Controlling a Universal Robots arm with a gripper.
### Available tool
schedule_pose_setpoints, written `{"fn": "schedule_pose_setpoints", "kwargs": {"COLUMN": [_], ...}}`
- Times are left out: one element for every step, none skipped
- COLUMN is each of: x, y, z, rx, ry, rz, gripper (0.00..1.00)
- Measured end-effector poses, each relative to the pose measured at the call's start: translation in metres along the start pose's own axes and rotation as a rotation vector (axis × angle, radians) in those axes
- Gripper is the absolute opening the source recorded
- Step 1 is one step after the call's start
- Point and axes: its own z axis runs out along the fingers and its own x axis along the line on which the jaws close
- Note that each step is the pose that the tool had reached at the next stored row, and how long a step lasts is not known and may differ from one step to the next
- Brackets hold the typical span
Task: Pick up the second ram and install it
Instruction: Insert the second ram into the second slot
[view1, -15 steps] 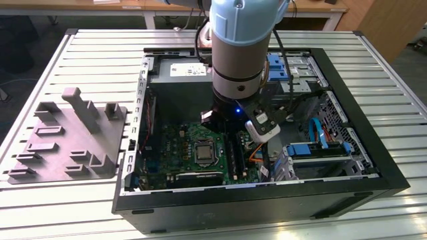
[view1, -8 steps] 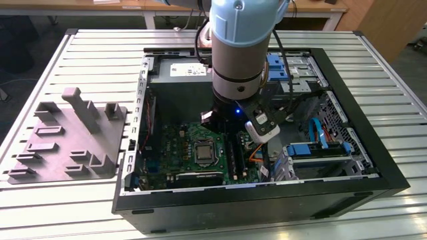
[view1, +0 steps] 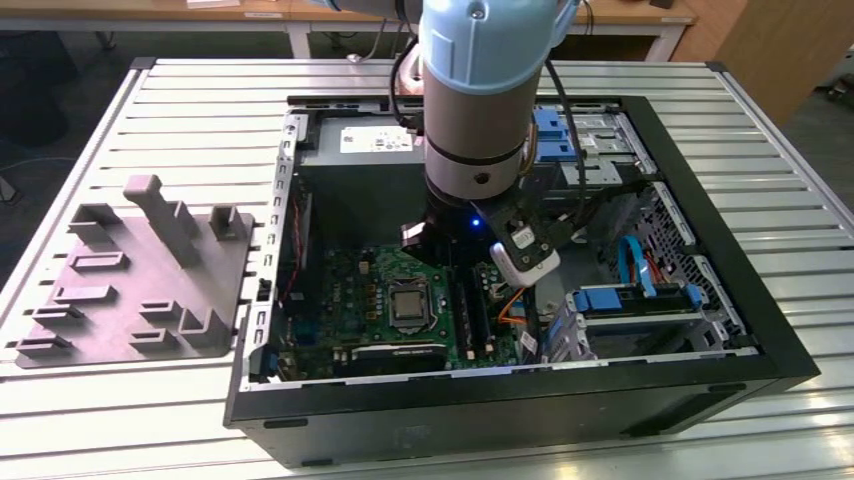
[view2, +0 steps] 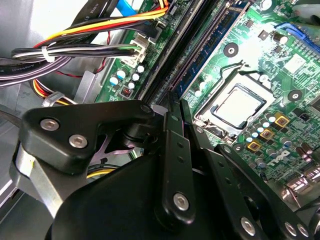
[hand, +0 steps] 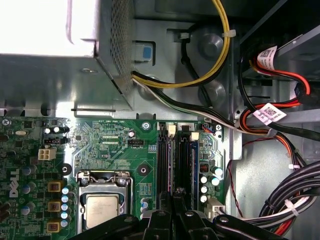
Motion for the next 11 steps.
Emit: {"fn": "schedule_pose_setpoints", "kwargs": {"x": [0.0,-0.0001,-0.0001,-0.0001,-0.0001,-0.0001,-0.0001,-0.0001,-0.0002,-0.0002,-0.0002], "y": [0.0,0.0,0.0,0.0,0.0,0.0,0.0,0.0,0.0,0.0,0.0], "z": [0.0,0.0001,0.0001,0.0001,0.0001,0.0001,0.0001,0.0001,0.0002,0.0002,0.0004], "rx": [0.0002,0.0003,0.0005,0.0006,0.0007,0.0008,0.0008,0.001,0.0012,0.0013,0.0014], "ry": [-0.0002,-0.0003,-0.0005,-0.0005,-0.0006,-0.0007,-0.0008,-0.0008,-0.001,-0.0012,-0.0012], "rz": [0.002,0.005,0.007,0.008,0.01,0.011,0.012,0.014,0.017,0.02,0.021], "gripper": [0.13,0.13,0.13,0.13,0.13,0.13,0.13,0.13,0.13,0.13,0.13]}}
